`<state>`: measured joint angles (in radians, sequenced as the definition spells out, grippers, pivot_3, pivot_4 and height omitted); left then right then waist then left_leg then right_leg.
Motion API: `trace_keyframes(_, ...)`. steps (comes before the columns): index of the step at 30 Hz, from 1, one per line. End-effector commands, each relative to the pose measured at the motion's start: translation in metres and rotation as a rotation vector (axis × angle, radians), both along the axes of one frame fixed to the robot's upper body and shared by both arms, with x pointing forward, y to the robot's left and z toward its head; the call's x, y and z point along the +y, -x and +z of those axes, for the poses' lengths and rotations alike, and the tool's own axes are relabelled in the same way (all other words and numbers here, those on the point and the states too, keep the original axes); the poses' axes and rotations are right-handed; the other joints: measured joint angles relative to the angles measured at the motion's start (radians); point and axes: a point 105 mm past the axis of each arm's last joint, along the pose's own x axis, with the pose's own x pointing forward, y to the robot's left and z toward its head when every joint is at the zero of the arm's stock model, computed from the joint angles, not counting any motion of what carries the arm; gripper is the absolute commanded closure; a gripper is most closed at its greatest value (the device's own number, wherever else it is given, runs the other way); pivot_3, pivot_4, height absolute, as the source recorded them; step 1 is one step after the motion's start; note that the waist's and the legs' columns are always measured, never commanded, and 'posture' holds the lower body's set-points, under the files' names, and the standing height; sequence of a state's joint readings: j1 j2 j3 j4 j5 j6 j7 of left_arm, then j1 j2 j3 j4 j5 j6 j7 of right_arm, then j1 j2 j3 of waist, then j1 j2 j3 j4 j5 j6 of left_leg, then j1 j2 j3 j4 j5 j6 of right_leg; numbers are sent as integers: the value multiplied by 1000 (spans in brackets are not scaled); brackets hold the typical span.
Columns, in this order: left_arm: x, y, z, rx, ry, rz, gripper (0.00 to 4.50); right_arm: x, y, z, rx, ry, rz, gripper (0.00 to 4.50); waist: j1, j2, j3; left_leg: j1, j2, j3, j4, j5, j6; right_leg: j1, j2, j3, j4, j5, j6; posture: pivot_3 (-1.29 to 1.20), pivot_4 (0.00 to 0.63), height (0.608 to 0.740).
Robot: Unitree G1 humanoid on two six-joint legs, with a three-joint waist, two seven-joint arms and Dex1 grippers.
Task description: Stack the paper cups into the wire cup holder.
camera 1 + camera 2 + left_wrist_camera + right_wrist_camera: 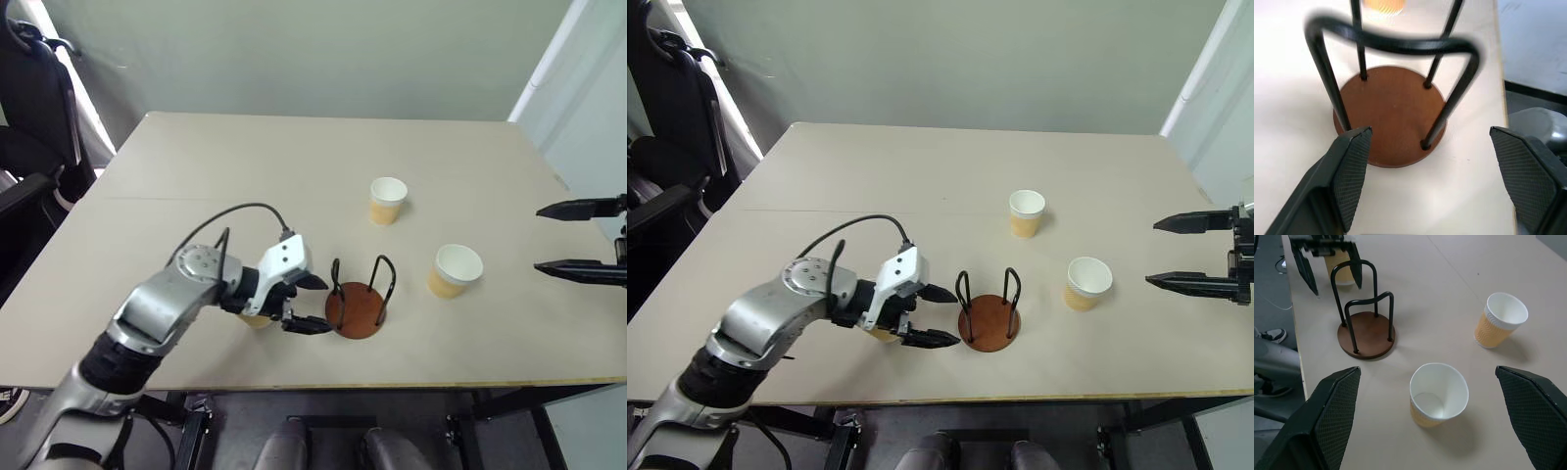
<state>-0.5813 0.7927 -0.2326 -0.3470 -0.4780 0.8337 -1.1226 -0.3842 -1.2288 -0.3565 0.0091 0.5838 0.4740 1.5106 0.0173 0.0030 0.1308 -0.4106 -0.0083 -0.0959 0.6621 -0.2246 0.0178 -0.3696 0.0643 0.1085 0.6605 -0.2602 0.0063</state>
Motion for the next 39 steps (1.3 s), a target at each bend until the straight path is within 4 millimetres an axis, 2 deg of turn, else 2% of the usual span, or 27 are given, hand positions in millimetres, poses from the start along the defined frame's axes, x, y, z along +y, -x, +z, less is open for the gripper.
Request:
trace_keyframes(1,-1,8,42,-130,66,-80,377,6,-2,2,-18,34,32,0,0,0,0,0,0,0,0,0,0,0,0,0,0,0,0,0,150,740)
trace_keyframes(5,0,9,71,-200,141,-100,377,15,-9,-11,5,100,56,0,0,0,0,-1,0,0,0,-1,1,0,0,0,0,0,0,0,150,740)
trace_keyframes(8,10,10,90,-256,146,-88,377,21,-13,-28,35,169,73,0,-2,0,0,-2,0,0,0,-1,1,-2,0,0,0,0,0,0,150,740)
trace_keyframes(10,32,10,103,-316,75,-51,377,26,-17,-43,58,218,81,0,-6,0,0,-2,1,0,0,-1,1,-3,0,0,0,0,0,0,150,740)
trace_keyframes(13,57,30,125,-334,28,-53,377,34,-20,-61,87,272,101,0,-13,-1,1,-6,2,0,-1,-1,1,-9,0,0,0,2,-2,0,150,740)
trace_keyframes(17,87,36,120,-315,-18,44,377,43,-28,-70,78,281,110,0,-19,4,0,-8,1,1,-1,-3,1,-10,0,1,-1,2,-2,0,150,740)
trace_keyframes(20,104,38,114,-305,-34,118,377,50,-35,-79,72,293,120,0,-18,3,0,-8,2,1,-2,-3,1,-12,0,1,0,1,-3,0,150,740)
trace_keyframes(29,105,58,115,-291,24,120,377,58,-49,-112,81,432,145,0,-17,3,1,-9,2,2,-1,-5,2,-12,0,0,0,4,-6,0,150,740)
trace_keyframes(33,108,62,117,-291,29,135,329,66,-55,-114,55,430,166,1326,-23,3,1,-8,3,2,-1,-4,2,-15,0,0,2,6,-9,0,150,740)
trace_keyframes(39,108,63,116,-289,32,145,329,67,-56,-105,31,423,170,3538,-23,3,1,-9,3,2,-2,-4,1,-15,0,0,1,6,-9,0,150,740)
